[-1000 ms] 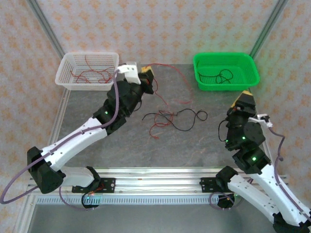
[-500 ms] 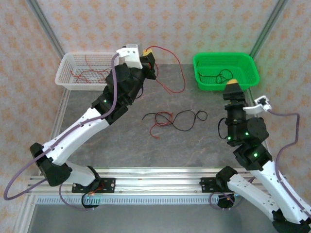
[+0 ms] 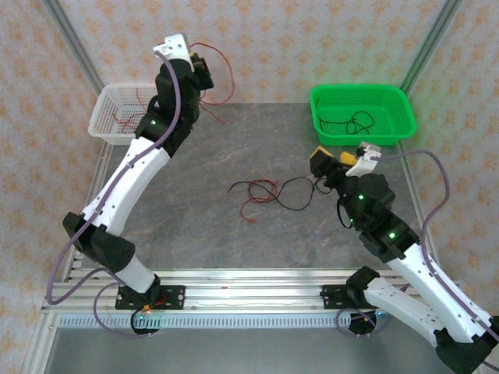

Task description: Untangle the cables

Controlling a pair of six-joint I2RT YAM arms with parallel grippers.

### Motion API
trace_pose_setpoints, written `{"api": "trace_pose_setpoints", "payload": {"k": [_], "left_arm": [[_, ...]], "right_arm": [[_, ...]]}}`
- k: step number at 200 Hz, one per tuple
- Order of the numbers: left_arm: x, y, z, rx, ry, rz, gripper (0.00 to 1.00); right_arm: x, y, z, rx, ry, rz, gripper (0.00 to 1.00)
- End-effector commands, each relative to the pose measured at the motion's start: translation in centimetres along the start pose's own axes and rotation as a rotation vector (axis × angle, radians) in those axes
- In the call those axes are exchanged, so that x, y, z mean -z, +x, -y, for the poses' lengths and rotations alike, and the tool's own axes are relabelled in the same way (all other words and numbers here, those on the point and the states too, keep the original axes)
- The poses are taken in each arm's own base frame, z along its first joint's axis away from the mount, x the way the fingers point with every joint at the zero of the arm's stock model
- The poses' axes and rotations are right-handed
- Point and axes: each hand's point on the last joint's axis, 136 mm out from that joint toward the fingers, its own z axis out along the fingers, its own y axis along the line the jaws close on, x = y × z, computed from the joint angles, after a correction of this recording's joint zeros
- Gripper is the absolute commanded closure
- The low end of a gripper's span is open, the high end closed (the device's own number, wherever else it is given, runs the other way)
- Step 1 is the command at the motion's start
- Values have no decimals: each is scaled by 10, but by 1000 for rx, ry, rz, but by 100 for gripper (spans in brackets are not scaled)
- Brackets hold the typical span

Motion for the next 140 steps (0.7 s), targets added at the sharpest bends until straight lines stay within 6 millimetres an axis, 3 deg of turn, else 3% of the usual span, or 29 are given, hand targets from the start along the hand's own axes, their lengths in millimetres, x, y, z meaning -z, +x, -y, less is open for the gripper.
{"api": "trace_pose_setpoints", "payload": {"k": [1, 54, 91, 96, 140], "left_arm": [[-18, -12, -34, 22, -84, 9, 100], [-80, -6, -119, 26, -282, 23, 100], [-110, 8, -170, 41, -356, 3, 100], [-121, 25, -179, 34, -373, -24, 100], [-154, 78, -227, 24, -440, -99, 100]], "right_arm": [[-6, 36, -1, 51, -44, -121, 16], [-14, 83, 1, 28, -84, -250, 16], [-18, 108, 11, 10, -62, -310, 16], [-18, 111, 12, 5, -60, -318, 16], [-25, 135, 17, -27, -46, -378, 16]]}}
